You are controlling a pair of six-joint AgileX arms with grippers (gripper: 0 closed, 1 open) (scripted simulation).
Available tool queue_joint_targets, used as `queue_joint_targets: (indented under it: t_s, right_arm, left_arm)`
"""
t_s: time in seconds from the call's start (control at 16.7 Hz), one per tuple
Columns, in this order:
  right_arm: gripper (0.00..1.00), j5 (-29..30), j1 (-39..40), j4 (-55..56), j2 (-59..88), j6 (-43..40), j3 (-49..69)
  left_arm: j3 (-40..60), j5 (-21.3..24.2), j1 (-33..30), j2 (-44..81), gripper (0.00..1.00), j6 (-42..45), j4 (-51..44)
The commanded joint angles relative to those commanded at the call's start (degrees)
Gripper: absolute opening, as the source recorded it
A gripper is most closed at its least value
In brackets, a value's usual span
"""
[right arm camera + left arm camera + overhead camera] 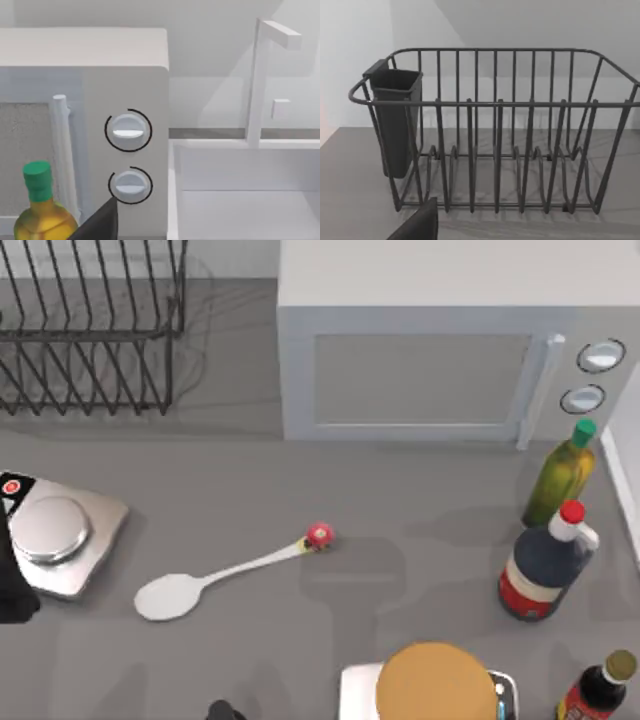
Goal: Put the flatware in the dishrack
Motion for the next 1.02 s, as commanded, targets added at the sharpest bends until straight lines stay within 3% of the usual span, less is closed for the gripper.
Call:
queue_joint_targets:
  t_s: [0.24, 0.48, 0.72, 1.02]
  right_arm:
    - [1.0, 0.0, 0.0, 0.0, 0.0, 0.0, 0.0]
    - [1.0, 0.0, 0.0, 0.0, 0.0, 0.0, 0.0]
    - [1.0, 0.0, 0.0, 0.0, 0.0, 0.0, 0.0]
    - [1.0, 0.0, 0.0, 0.0, 0.0, 0.0, 0.0]
  left_arm:
    - [1.75, -0.01, -1.14, 1.5, 1.0, 1.01, -1.31]
    - [12.25, -0.32, -6.91, 11.03, 1.0, 6.35, -8.54]
    - [28.67, -0.9, -14.57, 29.48, 1.0, 13.53, -19.16]
    - [51.59, -1.0, -23.28, 62.04, 1.0, 21.65, -34.2]
